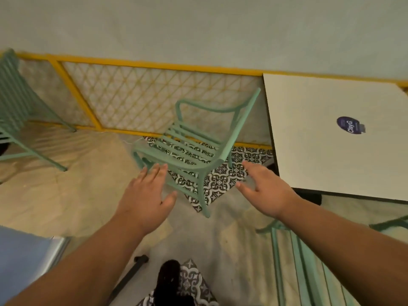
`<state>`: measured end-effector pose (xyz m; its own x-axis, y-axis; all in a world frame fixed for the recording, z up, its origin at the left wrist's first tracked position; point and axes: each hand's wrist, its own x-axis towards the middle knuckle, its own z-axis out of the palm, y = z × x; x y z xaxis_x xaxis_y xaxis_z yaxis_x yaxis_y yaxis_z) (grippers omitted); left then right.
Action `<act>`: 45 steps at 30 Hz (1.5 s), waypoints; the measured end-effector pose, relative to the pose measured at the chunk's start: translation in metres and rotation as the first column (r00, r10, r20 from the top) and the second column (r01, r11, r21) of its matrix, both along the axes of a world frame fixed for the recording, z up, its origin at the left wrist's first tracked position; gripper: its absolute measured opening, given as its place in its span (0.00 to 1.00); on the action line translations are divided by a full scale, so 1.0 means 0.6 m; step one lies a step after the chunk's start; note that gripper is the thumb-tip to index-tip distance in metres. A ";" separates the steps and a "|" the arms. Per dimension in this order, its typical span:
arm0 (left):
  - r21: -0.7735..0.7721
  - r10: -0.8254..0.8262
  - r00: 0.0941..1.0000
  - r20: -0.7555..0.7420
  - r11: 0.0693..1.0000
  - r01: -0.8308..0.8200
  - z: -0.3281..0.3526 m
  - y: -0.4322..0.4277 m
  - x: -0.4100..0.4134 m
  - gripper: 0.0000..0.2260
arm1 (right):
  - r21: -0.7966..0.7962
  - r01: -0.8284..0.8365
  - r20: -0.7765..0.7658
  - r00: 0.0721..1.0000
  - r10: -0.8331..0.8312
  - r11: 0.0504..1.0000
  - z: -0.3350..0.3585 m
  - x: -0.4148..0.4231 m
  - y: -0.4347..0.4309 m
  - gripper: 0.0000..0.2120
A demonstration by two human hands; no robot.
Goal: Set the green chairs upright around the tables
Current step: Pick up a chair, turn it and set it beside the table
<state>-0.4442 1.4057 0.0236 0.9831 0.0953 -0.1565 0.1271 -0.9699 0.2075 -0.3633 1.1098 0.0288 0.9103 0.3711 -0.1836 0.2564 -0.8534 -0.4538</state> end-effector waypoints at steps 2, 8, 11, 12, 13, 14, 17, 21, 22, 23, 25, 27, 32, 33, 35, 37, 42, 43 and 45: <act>-0.008 -0.024 1.000 0.003 1.000 0.024 -0.015 0.025 0.054 0.34 | 0.010 0.018 0.010 1.000 -0.018 1.000 -0.011 0.031 0.022 0.37; -0.005 -0.127 0.992 -0.017 0.992 0.127 -0.071 0.079 0.211 0.33 | 0.065 0.096 0.052 0.994 -0.099 0.993 -0.037 0.127 0.087 0.35; -0.037 -0.145 0.989 -0.036 0.989 0.144 -0.096 0.079 0.277 0.34 | 0.055 0.121 0.050 0.991 -0.124 0.991 -0.050 0.181 0.106 0.35; -0.048 -0.149 0.988 -0.031 0.988 0.148 -0.104 0.076 0.295 0.34 | 0.050 0.120 0.050 0.991 -0.122 0.992 -0.054 0.198 0.110 0.36; -0.058 -0.155 0.987 -0.029 0.986 0.153 -0.117 0.073 0.312 0.34 | 0.042 0.118 0.042 0.992 -0.120 0.992 -0.061 0.218 0.113 0.36; -0.067 -0.157 0.987 -0.019 0.986 0.155 -0.130 0.069 0.328 0.34 | 0.031 0.111 0.041 0.993 -0.112 0.993 -0.066 0.237 0.115 0.36; -0.090 -0.138 0.990 -0.018 0.987 0.136 -0.170 0.055 0.372 0.34 | -0.003 0.086 0.060 0.995 -0.086 0.996 -0.085 0.293 0.113 0.36; -0.098 -0.113 0.994 0.001 0.989 0.113 -0.219 0.050 0.402 0.38 | -0.050 0.005 0.076 0.997 -0.001 0.999 -0.099 0.345 0.115 0.34; -0.086 -0.123 0.992 0.004 0.989 0.123 -0.233 0.047 0.405 0.39 | -0.063 -0.014 0.078 0.997 0.019 0.998 -0.104 0.357 0.115 0.33; -0.084 -0.131 0.991 0.001 0.988 0.131 -0.249 0.043 0.410 0.40 | -0.084 -0.035 0.071 0.997 0.041 0.996 -0.111 0.370 0.114 0.33; -0.108 -0.137 0.991 0.000 0.985 0.136 -0.272 0.033 0.418 0.41 | -0.117 -0.057 0.078 0.995 0.066 0.992 -0.119 0.392 0.110 0.33; -0.154 -0.120 0.993 -0.004 0.981 0.118 -0.289 0.021 0.423 0.41 | -0.143 -0.068 0.077 0.994 0.080 0.987 -0.127 0.412 0.105 0.31; -0.198 -0.119 0.993 -0.016 0.974 0.113 -0.331 -0.003 0.425 0.41 | -0.179 -0.105 0.069 0.991 0.118 0.978 -0.155 0.457 0.089 0.32; -0.202 -0.106 0.994 -0.027 0.974 0.099 -0.340 -0.002 0.427 0.42 | -0.186 -0.123 0.064 0.989 0.137 0.975 -0.163 0.462 0.087 0.33; -0.217 -0.075 0.995 -0.062 0.974 0.060 -0.360 0.001 0.431 0.45 | -0.198 -0.153 0.042 0.986 0.164 0.968 -0.185 0.470 0.078 0.38; -0.247 -0.044 0.993 -0.112 0.969 0.015 -0.381 0.008 0.437 0.45 | -0.209 -0.183 0.077 0.976 0.203 0.961 -0.217 0.474 0.072 0.40; -0.329 -0.035 0.985 -0.171 0.944 -0.023 -0.445 0.019 0.454 0.44 | -0.057 -0.152 0.299 0.940 0.162 0.987 -0.272 0.473 0.077 0.18; -0.355 -0.039 0.984 -0.176 0.934 -0.027 -0.455 0.020 0.457 0.42 | -0.009 -0.150 0.352 0.925 0.143 0.989 -0.273 0.472 0.082 0.15; -0.354 -0.078 0.977 -0.200 0.935 0.002 -0.468 0.011 0.461 0.37 | 0.056 -0.143 0.412 0.905 0.107 0.988 -0.275 0.470 0.085 0.12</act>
<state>-0.1678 1.4120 -0.2573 0.9268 -0.0411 -0.3733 0.1668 -0.8456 0.5071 -0.0810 1.1610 -0.1364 0.8445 0.4844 0.2285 0.5356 -0.7663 -0.3549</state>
